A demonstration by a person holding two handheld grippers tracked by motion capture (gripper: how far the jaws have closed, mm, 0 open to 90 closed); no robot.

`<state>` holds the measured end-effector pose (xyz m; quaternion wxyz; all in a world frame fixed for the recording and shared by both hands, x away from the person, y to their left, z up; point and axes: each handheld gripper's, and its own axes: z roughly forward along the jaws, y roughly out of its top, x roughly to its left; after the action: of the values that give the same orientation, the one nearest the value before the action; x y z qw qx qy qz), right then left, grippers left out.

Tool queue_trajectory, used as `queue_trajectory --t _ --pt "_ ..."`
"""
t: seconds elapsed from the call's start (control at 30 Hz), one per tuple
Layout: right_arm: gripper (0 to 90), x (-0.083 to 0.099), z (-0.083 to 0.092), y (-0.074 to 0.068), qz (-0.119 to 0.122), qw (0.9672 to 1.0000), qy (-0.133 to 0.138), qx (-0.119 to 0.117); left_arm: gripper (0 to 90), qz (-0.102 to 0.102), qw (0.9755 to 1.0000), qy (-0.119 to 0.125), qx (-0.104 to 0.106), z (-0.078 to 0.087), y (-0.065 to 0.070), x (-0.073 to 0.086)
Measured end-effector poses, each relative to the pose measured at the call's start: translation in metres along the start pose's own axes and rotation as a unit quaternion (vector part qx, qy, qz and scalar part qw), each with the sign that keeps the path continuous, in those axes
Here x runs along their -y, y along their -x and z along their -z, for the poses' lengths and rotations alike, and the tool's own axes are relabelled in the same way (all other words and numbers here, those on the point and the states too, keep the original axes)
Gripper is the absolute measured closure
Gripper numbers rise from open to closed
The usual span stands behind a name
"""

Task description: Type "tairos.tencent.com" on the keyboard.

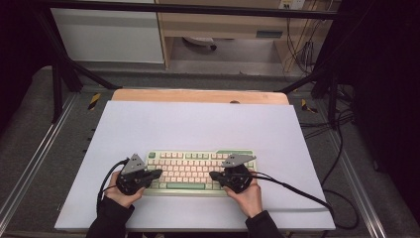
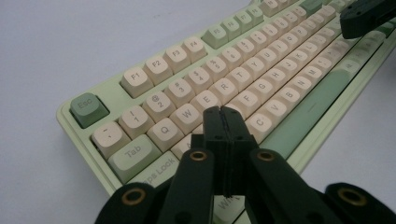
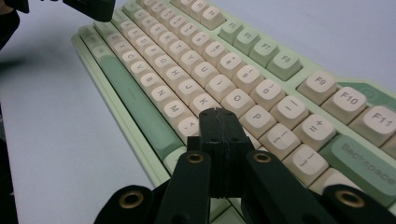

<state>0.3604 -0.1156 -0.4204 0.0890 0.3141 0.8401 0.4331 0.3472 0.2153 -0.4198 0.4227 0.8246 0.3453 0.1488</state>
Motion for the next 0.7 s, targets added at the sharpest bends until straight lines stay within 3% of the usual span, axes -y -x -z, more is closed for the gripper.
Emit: queue_trajectory --t 0.7 --pt "90.0 0.003 0.013 0.011 -0.004 1.0000 0.008 0.002 89.9 -0.011 0.9999 -0.003 0.004 -0.009 0.013 -0.011"
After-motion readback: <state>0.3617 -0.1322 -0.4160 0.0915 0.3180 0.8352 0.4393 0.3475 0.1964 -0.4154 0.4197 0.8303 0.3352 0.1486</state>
